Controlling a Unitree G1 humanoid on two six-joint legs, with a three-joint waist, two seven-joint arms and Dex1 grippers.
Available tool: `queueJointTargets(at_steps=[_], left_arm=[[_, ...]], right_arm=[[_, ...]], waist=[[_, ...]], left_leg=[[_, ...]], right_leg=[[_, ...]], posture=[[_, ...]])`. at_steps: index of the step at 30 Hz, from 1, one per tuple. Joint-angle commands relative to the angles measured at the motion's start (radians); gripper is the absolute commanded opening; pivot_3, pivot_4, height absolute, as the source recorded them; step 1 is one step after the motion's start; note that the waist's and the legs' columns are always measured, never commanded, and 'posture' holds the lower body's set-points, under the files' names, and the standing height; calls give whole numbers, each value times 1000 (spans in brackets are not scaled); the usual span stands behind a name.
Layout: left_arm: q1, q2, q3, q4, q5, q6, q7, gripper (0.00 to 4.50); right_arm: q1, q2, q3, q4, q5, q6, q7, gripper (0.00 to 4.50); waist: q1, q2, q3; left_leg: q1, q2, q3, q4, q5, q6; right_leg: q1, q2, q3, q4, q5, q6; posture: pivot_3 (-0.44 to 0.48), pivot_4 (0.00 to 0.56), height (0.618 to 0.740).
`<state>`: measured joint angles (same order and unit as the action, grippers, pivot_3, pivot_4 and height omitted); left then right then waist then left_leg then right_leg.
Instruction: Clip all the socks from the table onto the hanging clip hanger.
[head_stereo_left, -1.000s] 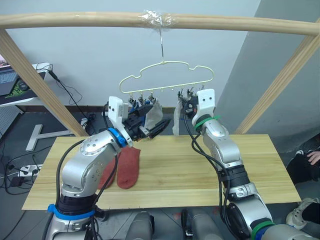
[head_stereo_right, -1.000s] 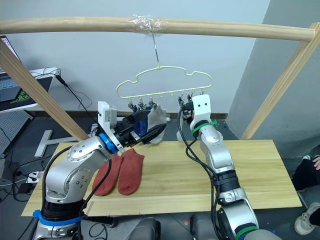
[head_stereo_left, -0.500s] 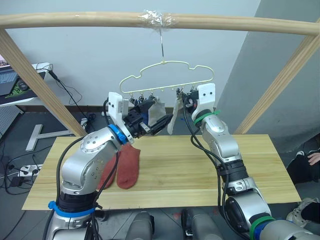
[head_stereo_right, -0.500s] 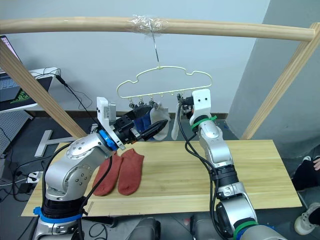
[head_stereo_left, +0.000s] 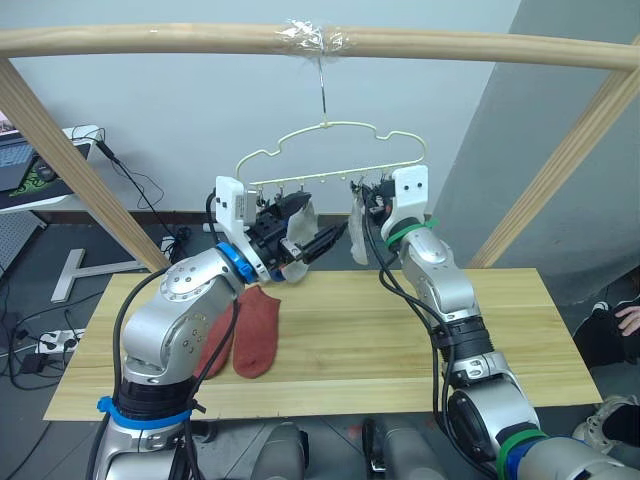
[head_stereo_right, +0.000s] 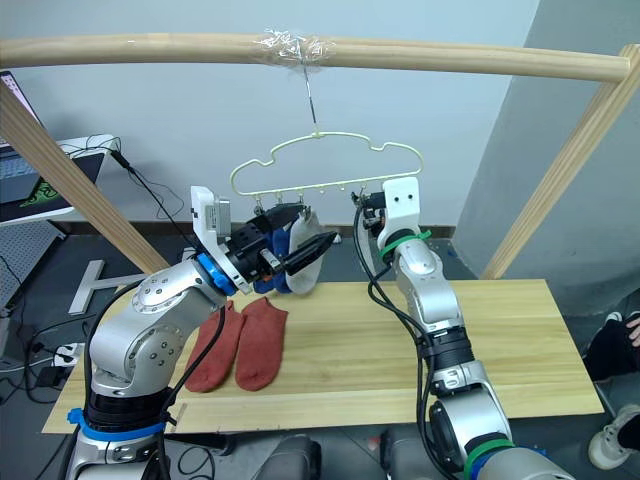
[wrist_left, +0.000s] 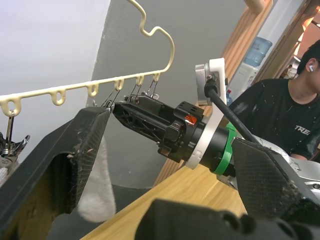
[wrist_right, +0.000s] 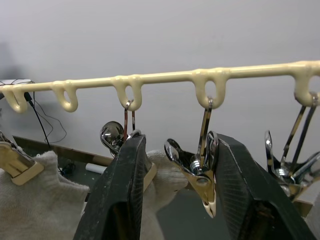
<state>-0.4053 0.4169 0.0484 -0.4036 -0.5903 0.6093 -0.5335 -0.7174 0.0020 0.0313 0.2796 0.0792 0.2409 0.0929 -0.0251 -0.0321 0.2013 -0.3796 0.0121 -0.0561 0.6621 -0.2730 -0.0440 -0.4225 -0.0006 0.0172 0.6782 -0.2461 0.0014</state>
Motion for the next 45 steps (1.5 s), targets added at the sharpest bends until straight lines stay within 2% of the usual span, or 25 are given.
queueJointTargets(at_steps=[1, 15, 18, 22, 24, 32, 34, 38, 44, 45], left_arm=[[-17, 0, 12, -47, -13, -9, 3, 4500], [-18, -5, 8, -58, -18, -4, 15, 4500], [-18, -6, 5, -55, -14, -6, 16, 4500], [-16, -10, 1, -60, -17, -4, 19, 4500], [-15, -11, 0, -61, -15, -4, 18, 4500], [33, -17, -12, -54, -1, -17, 9, 4500], [92, 9, -32, -9, 69, -65, -4, 4500], [242, 43, -62, 221, 256, -203, 28, 4500], [271, 43, -73, 385, 366, -280, 37, 4500], [268, 38, -82, 453, 403, -303, 59, 4500]], right_arm=[[-27, 6, -9, -11, -1, -29, -3, 2019], [-38, 13, -9, 7, 2, -38, 3, 2019], [-41, 14, -11, 13, 3, -47, 3, 1448], [-44, 15, -13, 16, 5, -52, 5, 239], [-44, 15, -14, 17, 5, -53, 6, 21], [-7, -16, -11, -37, 7, -15, 39, 21], [5, -40, -9, -62, 8, 2, 67, 21], [44, -85, -16, -132, 24, 53, 108, 21], [75, -101, -12, -189, 31, 94, 116, 21], [82, -103, -13, -202, 32, 103, 116, 21]], waist=[[0, 0, 0], [0, 0, 0], [0, 0, 0], [0, 0, 0], [0, 0, 0], [-1, 0, 0], [-1, 0, 0], [-3, 1, 0], [10, 1, 0], [13, 1, 0]], left_leg=[[0, 0, 0, 0, 0, 0], [0, 0, 0, 0, 0, 0], [0, 0, 0, 0, 0, 0], [0, 0, 0, 0, 0, 0], [0, 0, 0, 0, 0, 0], [0, 0, 0, 0, 0, 0], [0, 0, 0, 0, 0, 0], [2, 0, 1, -2, 0, 0], [-1, 0, -1, -1, 0, 0], [0, 0, -1, 0, 0, 0]], right_leg=[[0, 0, 0, 0, 0, 0], [0, 0, 0, 0, 0, 0], [0, 0, 0, 0, 0, 0], [0, 0, 0, 0, 0, 0], [0, 0, 0, 0, 0, 0], [0, 0, 0, 0, 0, 0], [0, 0, 0, 0, 0, 0], [0, 0, 1, -1, 0, 0], [-1, 0, -1, -1, -2, 1], [0, 0, -1, -1, -3, 3]], posture=[[69, 164, 740], [73, 169, 740], [73, 168, 740], [73, 169, 740], [73, 169, 740], [54, 167, 740], [54, 167, 740], [43, 166, 740], [28, 163, 740], [28, 163, 740]])
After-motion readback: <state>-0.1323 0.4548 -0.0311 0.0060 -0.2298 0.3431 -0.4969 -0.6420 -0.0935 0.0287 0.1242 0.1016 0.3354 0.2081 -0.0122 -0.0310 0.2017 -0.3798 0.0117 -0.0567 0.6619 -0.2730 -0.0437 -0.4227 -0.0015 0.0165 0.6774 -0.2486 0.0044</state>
